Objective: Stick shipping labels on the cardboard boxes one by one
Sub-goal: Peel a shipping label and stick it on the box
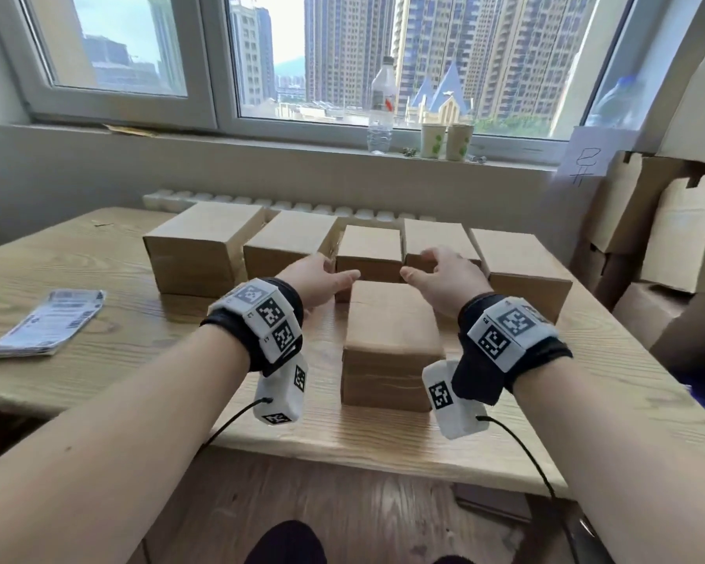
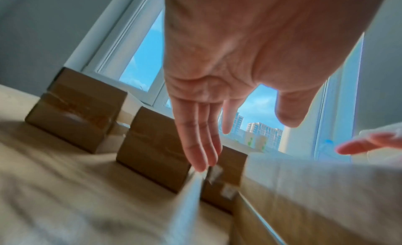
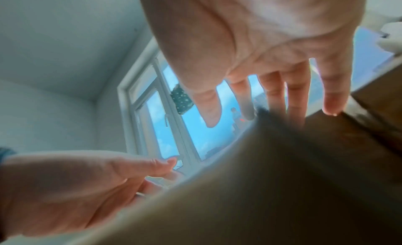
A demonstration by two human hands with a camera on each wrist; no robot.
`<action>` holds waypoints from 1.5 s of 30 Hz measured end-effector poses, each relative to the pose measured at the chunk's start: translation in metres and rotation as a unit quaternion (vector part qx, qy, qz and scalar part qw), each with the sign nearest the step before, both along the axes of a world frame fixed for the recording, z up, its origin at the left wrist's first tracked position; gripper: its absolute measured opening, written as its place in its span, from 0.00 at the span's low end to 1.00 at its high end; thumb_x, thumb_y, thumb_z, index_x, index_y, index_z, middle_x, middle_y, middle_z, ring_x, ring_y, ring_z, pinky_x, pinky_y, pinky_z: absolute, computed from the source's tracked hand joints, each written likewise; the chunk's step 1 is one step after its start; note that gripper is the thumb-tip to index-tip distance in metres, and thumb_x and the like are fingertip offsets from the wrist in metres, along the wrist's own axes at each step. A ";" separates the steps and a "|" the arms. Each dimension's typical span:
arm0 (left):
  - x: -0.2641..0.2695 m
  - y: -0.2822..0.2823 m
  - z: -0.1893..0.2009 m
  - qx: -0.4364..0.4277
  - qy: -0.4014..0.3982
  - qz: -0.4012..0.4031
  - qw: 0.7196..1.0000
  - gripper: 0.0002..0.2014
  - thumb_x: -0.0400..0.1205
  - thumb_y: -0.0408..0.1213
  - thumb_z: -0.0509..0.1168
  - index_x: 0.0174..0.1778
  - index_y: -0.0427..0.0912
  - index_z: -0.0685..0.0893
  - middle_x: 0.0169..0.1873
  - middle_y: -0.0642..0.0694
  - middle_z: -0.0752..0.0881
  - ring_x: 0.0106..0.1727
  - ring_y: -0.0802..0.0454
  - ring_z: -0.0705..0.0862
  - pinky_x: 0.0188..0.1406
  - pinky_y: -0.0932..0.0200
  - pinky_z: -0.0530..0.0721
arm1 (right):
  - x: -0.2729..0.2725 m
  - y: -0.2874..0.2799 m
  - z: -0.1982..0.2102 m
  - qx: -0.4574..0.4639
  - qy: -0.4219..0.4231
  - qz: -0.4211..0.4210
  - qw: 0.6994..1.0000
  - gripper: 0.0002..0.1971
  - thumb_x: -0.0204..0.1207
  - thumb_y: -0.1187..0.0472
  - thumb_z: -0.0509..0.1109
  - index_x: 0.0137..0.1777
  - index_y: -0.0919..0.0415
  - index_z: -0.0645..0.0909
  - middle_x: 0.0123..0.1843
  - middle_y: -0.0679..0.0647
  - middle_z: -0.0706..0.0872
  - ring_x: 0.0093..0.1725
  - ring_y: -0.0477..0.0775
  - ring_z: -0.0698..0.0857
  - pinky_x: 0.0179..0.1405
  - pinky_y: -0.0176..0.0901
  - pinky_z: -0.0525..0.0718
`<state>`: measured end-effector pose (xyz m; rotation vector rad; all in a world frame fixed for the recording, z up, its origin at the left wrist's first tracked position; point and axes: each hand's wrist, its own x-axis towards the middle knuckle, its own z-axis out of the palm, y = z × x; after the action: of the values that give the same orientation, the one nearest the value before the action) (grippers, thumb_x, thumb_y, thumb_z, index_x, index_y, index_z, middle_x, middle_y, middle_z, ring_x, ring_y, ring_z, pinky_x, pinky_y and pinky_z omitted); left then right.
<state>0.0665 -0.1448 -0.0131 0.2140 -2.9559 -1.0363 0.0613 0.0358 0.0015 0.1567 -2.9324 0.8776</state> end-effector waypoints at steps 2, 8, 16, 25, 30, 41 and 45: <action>0.000 -0.025 0.013 -0.029 0.032 0.020 0.999 0.29 0.80 0.58 0.60 0.71 0.41 0.74 0.68 0.41 0.79 0.66 0.44 0.79 0.65 0.48 0.80 | 0.000 -0.026 0.021 -0.011 0.037 0.031 0.999 0.23 0.80 0.47 0.63 0.72 0.56 0.73 0.70 0.56 0.79 0.69 0.57 0.77 0.64 0.45 0.73; 0.010 -0.109 0.030 -0.037 0.059 0.078 0.995 0.19 0.80 0.49 0.64 0.64 0.43 0.81 0.62 0.43 0.84 0.64 0.47 0.80 0.61 0.58 0.75 | 0.001 -0.140 0.034 -0.032 0.015 0.171 0.985 0.13 0.78 0.55 0.65 0.61 0.54 0.84 0.61 0.52 0.86 0.60 0.52 0.83 0.53 0.38 0.78; 0.027 -0.223 0.008 0.007 0.046 0.191 0.980 0.08 0.77 0.48 0.68 0.48 0.50 0.84 0.53 0.46 0.87 0.56 0.46 0.83 0.62 0.52 0.81 | -0.002 -0.262 0.002 0.028 -0.036 0.242 0.969 0.13 0.78 0.61 0.63 0.58 0.50 0.85 0.60 0.51 0.86 0.60 0.54 0.83 0.51 0.38 0.79; 0.041 -0.306 -0.023 -0.008 -0.015 0.271 0.962 0.06 0.78 0.41 0.68 0.36 0.48 0.79 0.44 0.45 0.83 0.48 0.46 0.80 0.52 0.57 0.77 | 0.010 -0.345 -0.018 0.112 -0.013 0.298 0.948 0.17 0.74 0.66 0.60 0.59 0.60 0.84 0.61 0.56 0.86 0.58 0.57 0.84 0.58 0.45 0.84; 0.044 -0.332 -0.041 -0.065 -0.090 0.326 0.939 0.26 0.75 0.47 0.71 0.64 0.35 0.79 0.66 0.35 0.79 0.71 0.38 0.73 0.69 0.48 0.74 | 0.010 -0.361 -0.028 0.139 -0.003 0.313 0.939 0.18 0.74 0.68 0.60 0.61 0.63 0.84 0.61 0.59 0.85 0.59 0.60 0.84 0.56 0.48 0.85; 0.044 -0.342 -0.061 -0.093 -0.126 0.320 0.934 0.36 0.63 0.48 0.81 0.64 0.40 0.75 0.59 0.42 0.83 0.60 0.42 0.81 0.52 0.52 0.78 | -0.012 -0.348 -0.044 0.128 -0.037 0.290 0.948 0.14 0.75 0.66 0.63 0.57 0.57 0.85 0.58 0.52 0.85 0.46 0.51 0.80 0.44 0.38 0.80; 0.050 -0.339 -0.058 -0.156 -0.056 0.342 0.925 0.19 0.74 0.42 0.73 0.56 0.40 0.78 0.53 0.42 0.86 0.49 0.42 0.82 0.43 0.55 0.76 | -0.016 -0.339 -0.043 0.106 -0.052 0.278 0.953 0.14 0.74 0.65 0.64 0.56 0.57 0.86 0.56 0.52 0.86 0.48 0.52 0.83 0.46 0.41 0.83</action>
<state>0.1161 -0.4842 -0.0713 1.2117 -2.7017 -0.4646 0.0451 -0.3030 -0.0412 1.0195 -3.1177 0.6181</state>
